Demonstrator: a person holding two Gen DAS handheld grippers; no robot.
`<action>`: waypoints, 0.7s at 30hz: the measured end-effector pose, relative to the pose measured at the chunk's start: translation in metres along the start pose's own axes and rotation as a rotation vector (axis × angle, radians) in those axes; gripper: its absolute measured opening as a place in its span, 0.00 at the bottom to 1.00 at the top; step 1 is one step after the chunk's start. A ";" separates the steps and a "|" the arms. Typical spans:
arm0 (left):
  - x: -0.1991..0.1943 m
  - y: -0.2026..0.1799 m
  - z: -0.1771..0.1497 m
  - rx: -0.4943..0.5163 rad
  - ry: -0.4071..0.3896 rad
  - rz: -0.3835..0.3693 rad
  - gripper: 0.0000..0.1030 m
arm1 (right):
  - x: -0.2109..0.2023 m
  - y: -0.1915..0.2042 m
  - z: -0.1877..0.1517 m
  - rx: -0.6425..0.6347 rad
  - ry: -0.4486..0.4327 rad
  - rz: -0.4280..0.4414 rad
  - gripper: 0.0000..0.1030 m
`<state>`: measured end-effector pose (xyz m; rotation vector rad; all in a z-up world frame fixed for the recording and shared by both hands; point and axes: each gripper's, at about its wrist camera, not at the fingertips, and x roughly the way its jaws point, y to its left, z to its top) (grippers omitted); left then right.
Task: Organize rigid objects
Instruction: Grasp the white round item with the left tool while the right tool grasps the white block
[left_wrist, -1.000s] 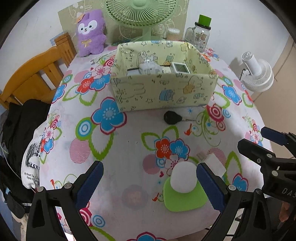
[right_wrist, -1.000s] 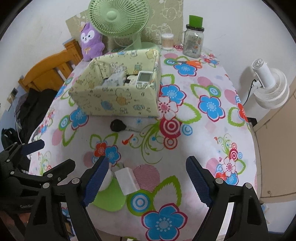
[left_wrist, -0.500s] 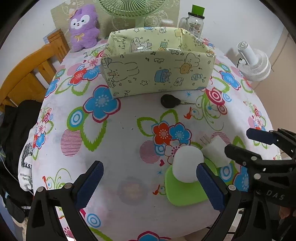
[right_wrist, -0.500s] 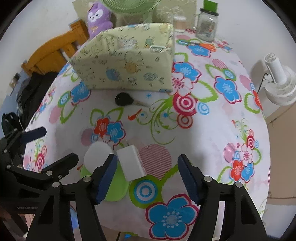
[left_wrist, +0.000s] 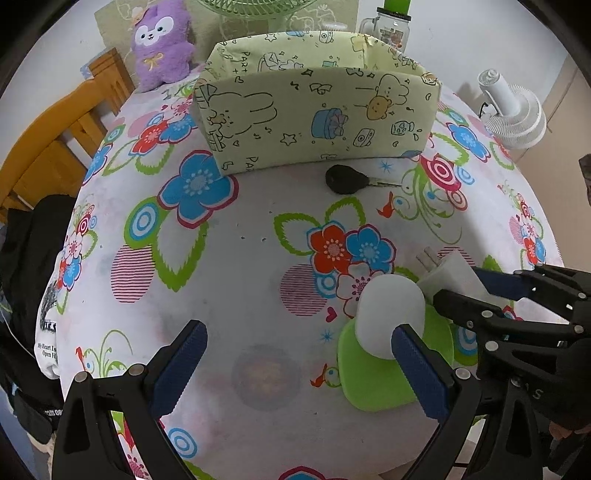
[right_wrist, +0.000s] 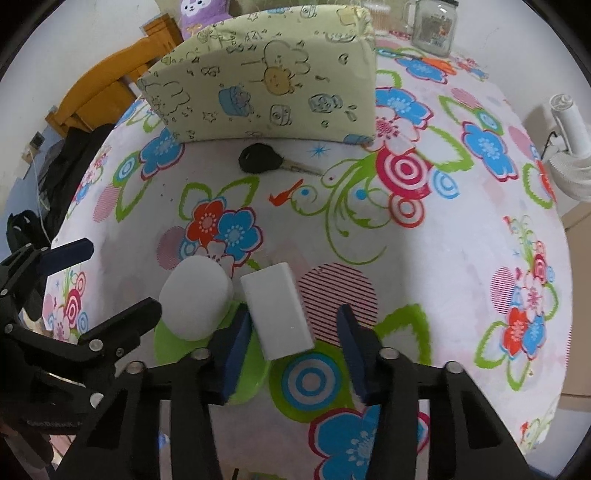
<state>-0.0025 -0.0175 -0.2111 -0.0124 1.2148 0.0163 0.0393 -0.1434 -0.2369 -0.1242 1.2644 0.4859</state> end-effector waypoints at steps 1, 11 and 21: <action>0.001 0.000 0.000 0.000 0.003 -0.002 0.98 | 0.002 0.001 0.000 -0.003 0.001 0.008 0.35; 0.004 -0.017 0.010 0.039 0.002 -0.033 0.98 | -0.002 -0.013 0.001 0.018 -0.012 -0.042 0.32; 0.017 -0.039 0.011 0.079 0.020 -0.052 0.92 | -0.008 -0.036 -0.008 0.085 -0.015 -0.072 0.32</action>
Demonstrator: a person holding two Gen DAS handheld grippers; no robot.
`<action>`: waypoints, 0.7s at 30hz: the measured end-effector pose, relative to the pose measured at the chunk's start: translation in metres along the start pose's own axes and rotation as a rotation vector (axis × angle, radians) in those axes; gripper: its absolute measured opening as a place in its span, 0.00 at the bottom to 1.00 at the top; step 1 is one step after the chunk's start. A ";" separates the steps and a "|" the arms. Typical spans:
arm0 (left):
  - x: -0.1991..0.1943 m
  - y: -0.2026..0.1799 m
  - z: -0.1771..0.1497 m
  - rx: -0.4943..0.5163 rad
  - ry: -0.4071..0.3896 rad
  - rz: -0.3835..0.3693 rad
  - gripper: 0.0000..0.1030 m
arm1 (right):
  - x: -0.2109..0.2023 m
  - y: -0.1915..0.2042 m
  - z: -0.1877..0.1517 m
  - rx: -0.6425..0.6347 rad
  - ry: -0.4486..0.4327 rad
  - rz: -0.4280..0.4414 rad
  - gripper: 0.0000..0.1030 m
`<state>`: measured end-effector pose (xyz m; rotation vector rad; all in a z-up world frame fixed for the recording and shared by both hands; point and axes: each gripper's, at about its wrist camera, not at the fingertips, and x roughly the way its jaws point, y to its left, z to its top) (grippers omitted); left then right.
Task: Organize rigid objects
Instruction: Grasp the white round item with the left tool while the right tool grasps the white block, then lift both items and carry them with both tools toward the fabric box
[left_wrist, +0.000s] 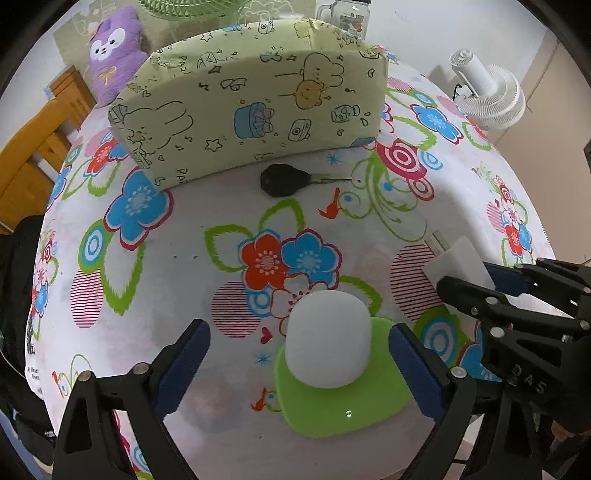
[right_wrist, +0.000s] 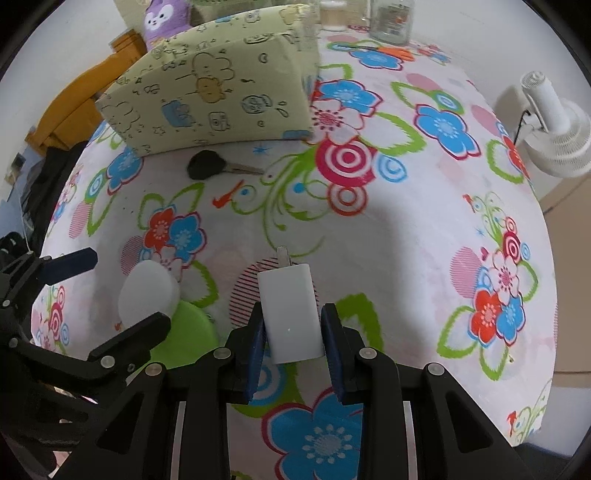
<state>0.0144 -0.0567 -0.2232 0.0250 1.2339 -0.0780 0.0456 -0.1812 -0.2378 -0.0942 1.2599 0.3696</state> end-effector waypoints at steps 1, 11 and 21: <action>0.002 -0.001 0.000 0.001 0.004 0.002 0.90 | 0.000 -0.001 -0.001 0.003 0.000 -0.001 0.32; 0.007 0.007 0.003 -0.068 0.034 -0.057 0.47 | -0.002 0.000 -0.003 0.018 -0.001 -0.014 0.32; -0.010 0.013 0.010 -0.057 -0.010 -0.059 0.47 | -0.008 0.016 0.013 0.012 -0.033 0.003 0.28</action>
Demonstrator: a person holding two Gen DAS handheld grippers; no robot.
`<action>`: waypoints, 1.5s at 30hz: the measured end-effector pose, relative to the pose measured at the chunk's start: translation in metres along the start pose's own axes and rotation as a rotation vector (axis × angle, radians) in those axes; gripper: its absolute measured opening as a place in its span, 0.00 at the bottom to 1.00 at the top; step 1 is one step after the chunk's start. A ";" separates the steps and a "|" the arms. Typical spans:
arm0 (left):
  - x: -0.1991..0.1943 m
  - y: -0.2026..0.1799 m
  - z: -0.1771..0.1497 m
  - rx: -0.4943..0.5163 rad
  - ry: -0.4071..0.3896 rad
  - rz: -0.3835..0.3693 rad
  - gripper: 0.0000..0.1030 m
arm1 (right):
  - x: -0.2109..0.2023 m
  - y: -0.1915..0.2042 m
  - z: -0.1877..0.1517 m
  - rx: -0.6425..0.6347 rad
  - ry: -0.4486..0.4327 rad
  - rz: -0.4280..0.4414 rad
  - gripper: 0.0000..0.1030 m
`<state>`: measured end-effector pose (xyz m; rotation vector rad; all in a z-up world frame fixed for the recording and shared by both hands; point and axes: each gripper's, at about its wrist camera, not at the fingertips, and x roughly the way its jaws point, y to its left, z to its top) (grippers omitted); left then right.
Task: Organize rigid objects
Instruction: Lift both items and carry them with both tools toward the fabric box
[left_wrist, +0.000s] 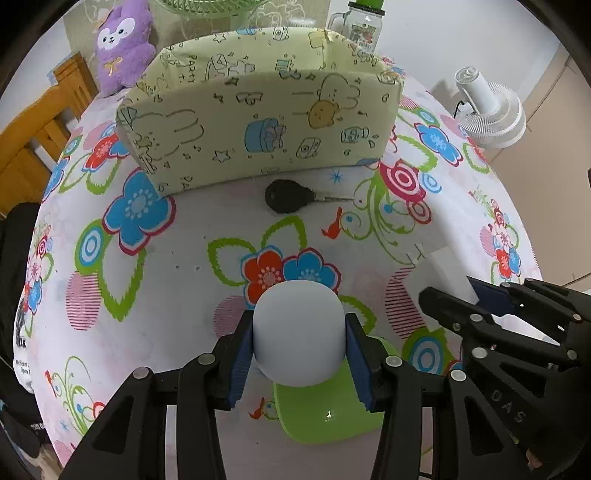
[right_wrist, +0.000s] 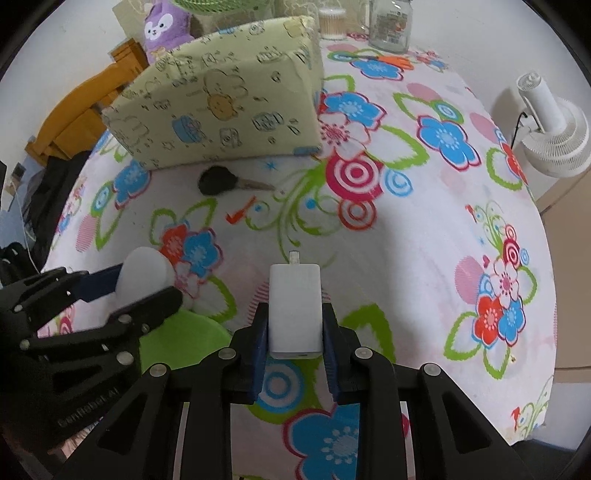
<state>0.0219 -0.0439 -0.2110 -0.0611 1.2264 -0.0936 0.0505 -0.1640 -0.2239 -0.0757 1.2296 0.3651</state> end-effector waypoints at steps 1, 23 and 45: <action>-0.001 0.001 0.001 0.001 0.000 0.002 0.47 | 0.000 0.003 0.002 -0.004 -0.003 -0.005 0.28; -0.047 0.021 0.038 0.023 -0.080 0.020 0.47 | -0.038 0.032 0.044 0.039 -0.098 0.010 0.28; -0.100 0.043 0.074 0.019 -0.182 -0.008 0.47 | -0.094 0.060 0.079 0.058 -0.214 -0.054 0.28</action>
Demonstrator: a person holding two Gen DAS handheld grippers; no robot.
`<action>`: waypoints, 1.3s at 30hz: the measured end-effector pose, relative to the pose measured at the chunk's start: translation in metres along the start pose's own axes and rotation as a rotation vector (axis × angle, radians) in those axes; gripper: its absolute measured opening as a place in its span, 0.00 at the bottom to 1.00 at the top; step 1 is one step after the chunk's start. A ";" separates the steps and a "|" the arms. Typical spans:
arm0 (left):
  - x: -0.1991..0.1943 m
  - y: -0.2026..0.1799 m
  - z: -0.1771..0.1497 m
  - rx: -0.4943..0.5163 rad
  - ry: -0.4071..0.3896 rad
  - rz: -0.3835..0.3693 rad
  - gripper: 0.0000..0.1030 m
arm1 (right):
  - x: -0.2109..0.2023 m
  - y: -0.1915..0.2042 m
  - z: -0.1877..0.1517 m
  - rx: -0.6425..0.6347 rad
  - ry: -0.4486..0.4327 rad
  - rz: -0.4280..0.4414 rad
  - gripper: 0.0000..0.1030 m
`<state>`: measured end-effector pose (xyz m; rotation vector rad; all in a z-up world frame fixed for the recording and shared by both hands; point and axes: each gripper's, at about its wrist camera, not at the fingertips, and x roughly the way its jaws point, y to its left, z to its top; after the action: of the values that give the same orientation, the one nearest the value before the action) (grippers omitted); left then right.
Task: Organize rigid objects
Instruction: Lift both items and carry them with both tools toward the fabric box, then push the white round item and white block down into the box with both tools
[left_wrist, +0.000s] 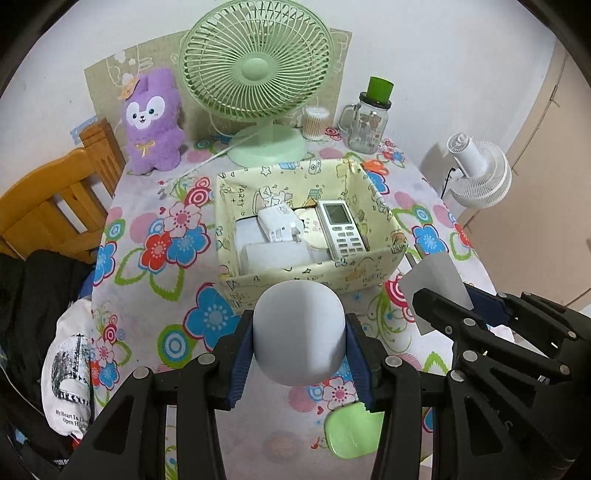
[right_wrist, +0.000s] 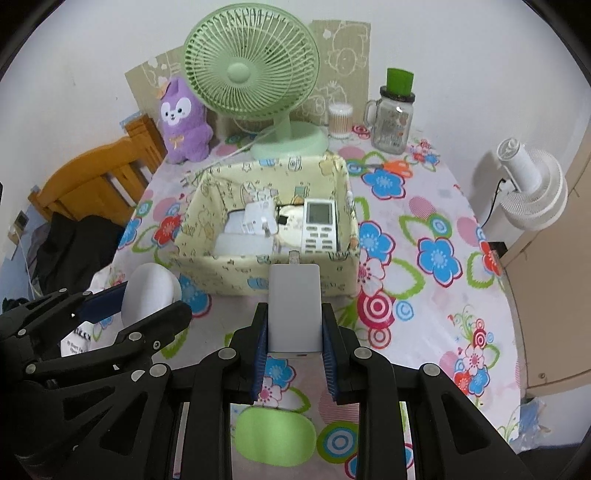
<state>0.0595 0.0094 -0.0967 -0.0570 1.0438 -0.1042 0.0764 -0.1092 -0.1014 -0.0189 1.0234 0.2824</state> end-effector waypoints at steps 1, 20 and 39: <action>-0.002 0.001 0.001 0.001 -0.004 -0.001 0.47 | -0.001 0.001 0.001 0.003 0.001 0.002 0.28; 0.012 0.018 0.036 -0.006 -0.022 0.022 0.47 | 0.019 0.006 0.048 -0.028 -0.009 0.033 0.28; 0.059 0.032 0.066 -0.034 0.043 0.056 0.47 | 0.094 -0.006 0.085 -0.043 0.100 0.116 0.28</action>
<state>0.1477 0.0340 -0.1172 -0.0560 1.0897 -0.0372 0.1947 -0.0818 -0.1368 -0.0129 1.1190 0.4125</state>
